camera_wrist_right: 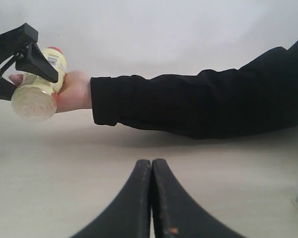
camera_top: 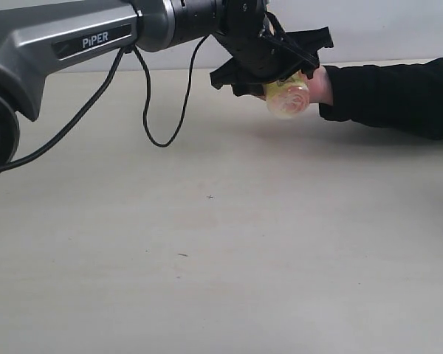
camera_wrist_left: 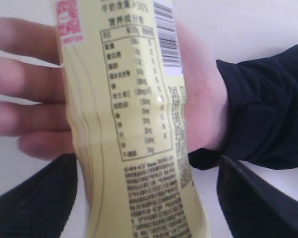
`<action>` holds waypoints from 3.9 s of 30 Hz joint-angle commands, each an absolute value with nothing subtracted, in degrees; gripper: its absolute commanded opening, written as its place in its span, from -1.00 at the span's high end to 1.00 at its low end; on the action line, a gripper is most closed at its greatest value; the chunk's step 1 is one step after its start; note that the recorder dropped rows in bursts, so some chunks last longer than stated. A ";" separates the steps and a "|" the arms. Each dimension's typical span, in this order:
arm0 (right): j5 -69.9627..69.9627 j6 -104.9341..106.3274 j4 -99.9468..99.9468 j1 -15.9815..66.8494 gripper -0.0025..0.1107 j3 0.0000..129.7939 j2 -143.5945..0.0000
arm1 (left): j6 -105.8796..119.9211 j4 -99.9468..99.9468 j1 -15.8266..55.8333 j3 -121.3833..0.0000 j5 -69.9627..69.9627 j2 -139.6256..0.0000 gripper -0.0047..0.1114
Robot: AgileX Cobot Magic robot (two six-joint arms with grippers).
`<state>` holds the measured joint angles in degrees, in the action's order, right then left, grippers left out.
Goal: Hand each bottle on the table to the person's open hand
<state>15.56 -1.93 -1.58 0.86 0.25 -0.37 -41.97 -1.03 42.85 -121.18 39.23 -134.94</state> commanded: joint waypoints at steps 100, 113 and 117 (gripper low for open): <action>15.35 -1.58 -1.54 0.56 0.96 0.00 0.00 | -51.50 30.46 14.16 -22.11 17.07 -20.45 0.92; 15.35 -1.58 -1.54 0.56 0.96 0.00 0.00 | -51.24 30.62 -3.39 -19.38 18.28 -12.64 0.92; 15.35 -1.58 -1.54 0.56 0.96 0.00 0.00 | -51.24 30.95 -3.39 -18.59 18.28 -12.64 0.92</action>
